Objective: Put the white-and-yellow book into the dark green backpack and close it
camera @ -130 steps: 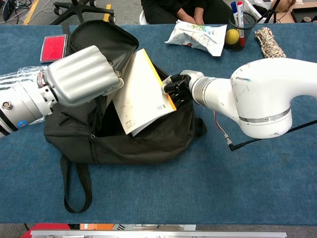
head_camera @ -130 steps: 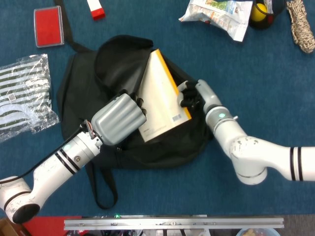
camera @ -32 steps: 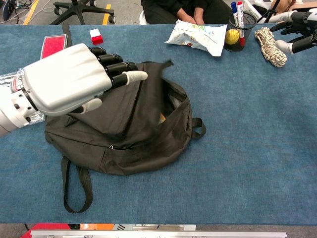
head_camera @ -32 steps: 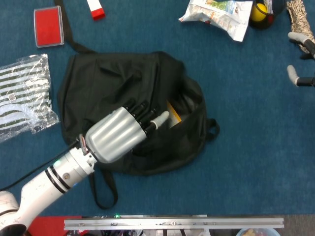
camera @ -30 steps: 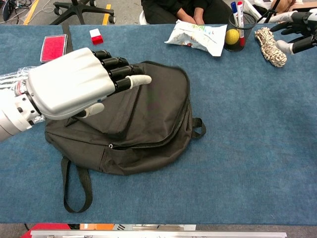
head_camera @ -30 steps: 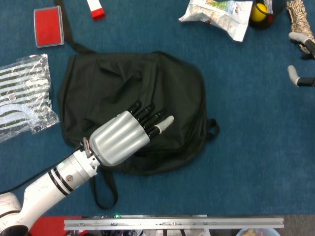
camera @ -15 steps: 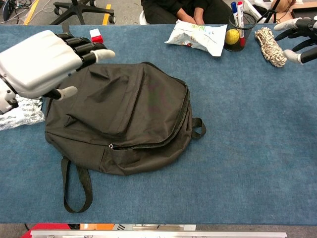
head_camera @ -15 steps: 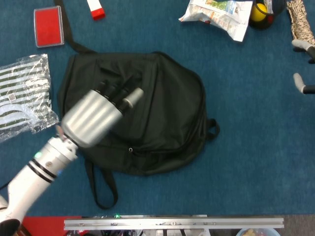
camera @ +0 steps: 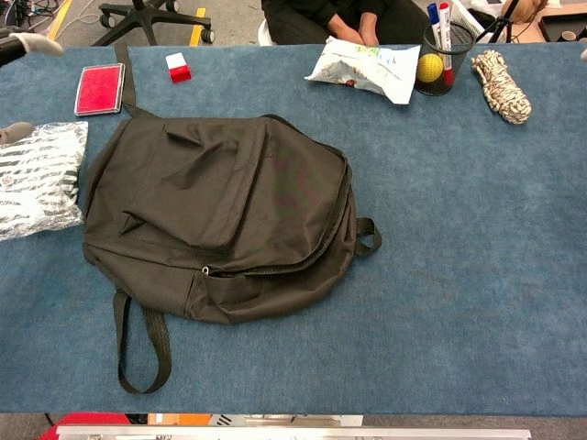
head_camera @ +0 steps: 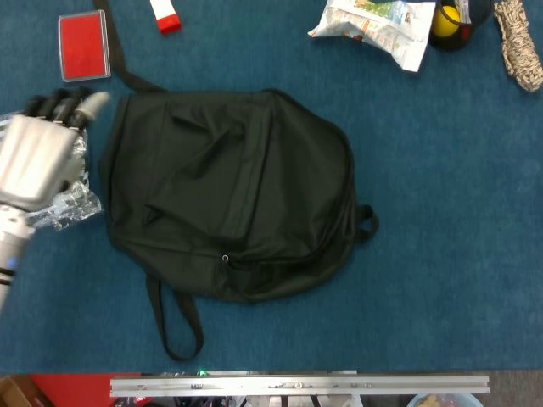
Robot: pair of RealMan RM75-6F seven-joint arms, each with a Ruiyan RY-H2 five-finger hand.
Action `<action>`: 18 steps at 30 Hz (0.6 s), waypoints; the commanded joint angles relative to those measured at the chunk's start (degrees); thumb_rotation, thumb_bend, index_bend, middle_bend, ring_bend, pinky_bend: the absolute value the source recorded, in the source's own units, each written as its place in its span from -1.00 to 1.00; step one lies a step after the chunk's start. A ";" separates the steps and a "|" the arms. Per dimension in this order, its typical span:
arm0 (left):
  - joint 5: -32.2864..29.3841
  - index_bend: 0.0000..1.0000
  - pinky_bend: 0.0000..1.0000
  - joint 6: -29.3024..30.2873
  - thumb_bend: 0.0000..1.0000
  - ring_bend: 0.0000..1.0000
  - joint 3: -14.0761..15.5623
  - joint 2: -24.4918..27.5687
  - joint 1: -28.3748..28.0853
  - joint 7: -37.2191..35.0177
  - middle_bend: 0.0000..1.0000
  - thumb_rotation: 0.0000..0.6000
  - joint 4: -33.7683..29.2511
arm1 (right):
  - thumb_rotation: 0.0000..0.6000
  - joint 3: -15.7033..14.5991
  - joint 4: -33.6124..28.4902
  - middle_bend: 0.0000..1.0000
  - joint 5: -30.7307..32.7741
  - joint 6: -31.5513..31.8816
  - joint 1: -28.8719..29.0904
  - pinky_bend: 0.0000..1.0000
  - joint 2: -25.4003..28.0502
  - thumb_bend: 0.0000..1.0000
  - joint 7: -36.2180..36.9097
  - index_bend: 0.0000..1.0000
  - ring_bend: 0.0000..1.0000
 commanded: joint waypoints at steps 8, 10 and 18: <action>-1.35 -0.54 -0.40 10.17 -0.54 -0.56 1.45 1.80 9.56 -6.54 -0.53 1.00 3.91 | 1.00 -2.11 -0.29 -0.30 -3.67 8.03 -6.35 -0.48 0.35 -0.05 -2.37 -0.24 -0.62; -0.96 -0.54 -0.40 12.36 -0.54 -0.56 1.71 1.48 11.32 -7.56 -0.51 1.00 4.55 | 1.00 -2.18 -0.31 -0.29 -4.08 8.56 -6.86 -0.48 0.61 -0.05 -2.78 -0.21 -0.61; 0.23 -0.51 -0.40 15.76 -0.54 -0.55 3.11 2.58 15.85 -9.76 -0.50 1.00 4.53 | 1.00 -2.33 -0.87 -0.26 -5.90 8.52 -7.32 -0.48 0.40 -0.05 -4.58 -0.17 -0.59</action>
